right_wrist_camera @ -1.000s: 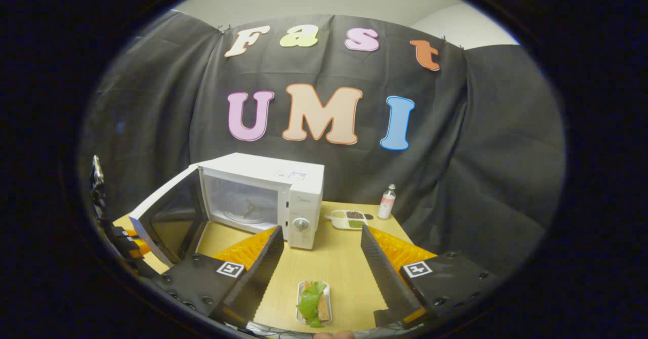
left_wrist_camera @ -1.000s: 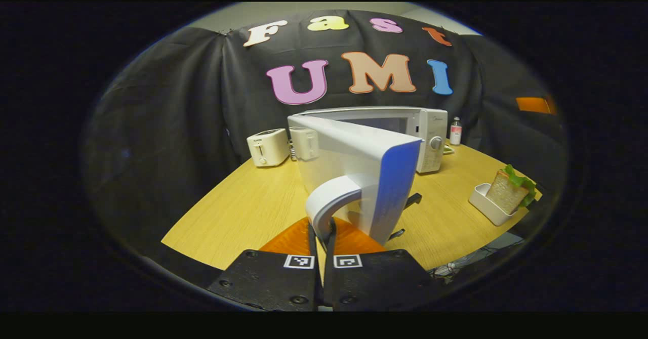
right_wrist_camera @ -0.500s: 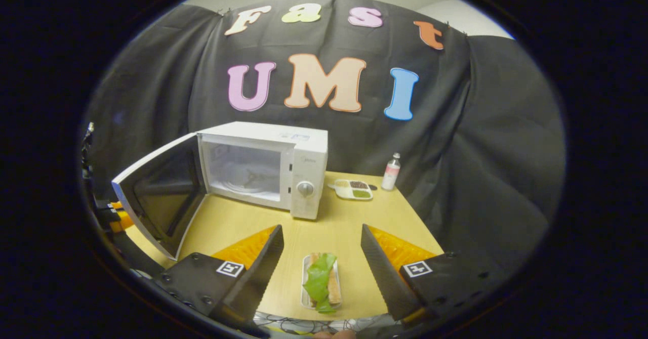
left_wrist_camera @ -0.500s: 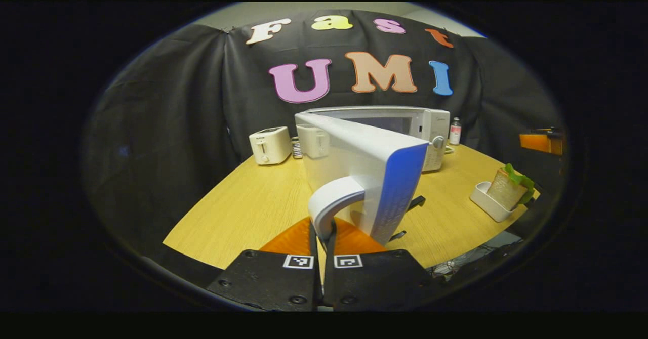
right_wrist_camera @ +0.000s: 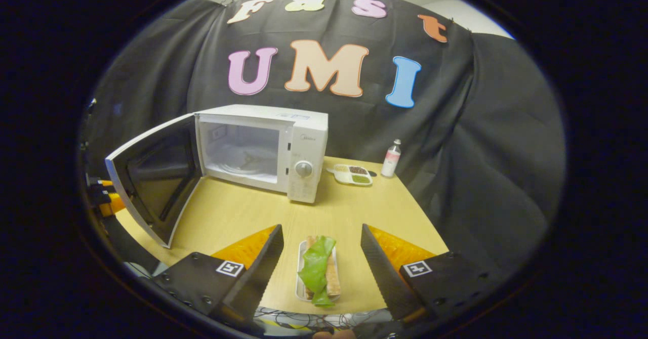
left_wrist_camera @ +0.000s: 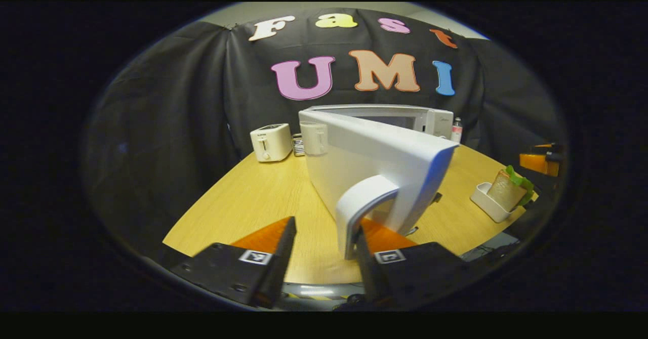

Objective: Open the microwave oven with the left hand, put the food in, and close the microwave oven.

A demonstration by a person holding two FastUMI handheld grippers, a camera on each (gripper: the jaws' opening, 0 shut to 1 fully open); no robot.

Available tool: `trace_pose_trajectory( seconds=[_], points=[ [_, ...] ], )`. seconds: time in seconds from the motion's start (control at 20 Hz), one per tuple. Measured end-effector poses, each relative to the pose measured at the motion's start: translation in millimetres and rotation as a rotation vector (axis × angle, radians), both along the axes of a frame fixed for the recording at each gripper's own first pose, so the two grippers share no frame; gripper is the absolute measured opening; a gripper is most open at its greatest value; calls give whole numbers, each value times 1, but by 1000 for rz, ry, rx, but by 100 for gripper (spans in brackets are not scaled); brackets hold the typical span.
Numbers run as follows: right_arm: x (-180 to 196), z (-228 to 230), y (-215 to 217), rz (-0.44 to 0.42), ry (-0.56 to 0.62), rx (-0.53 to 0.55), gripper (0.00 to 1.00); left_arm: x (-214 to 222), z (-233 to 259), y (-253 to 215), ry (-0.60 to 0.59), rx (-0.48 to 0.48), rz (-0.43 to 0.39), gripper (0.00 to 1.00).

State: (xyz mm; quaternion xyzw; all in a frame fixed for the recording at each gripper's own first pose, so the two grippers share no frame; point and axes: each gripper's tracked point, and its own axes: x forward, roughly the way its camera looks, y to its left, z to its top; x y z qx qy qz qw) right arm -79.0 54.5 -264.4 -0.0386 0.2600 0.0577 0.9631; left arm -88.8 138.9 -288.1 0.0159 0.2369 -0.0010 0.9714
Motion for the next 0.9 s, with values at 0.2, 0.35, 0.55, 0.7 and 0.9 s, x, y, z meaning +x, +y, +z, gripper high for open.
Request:
trace_pose_trajectory(
  seconds=[0.2,0.35,0.55,0.7,0.9],
  points=[
    [-3,-28,-3,13,48,-29,98,1,0,4,-8,28,5,90],
    [-9,-52,-10,8,104,-35,98,0,0,5,2,20,6,89],
    [-17,-85,-16,-8,192,-16,99,-2,0,7,15,14,9,89],
    [-24,-104,-15,-23,256,14,98,-6,0,7,23,13,8,89],
    [-27,-115,-11,-24,298,36,81,-9,17,4,-9,45,-31,89]
  ],
)
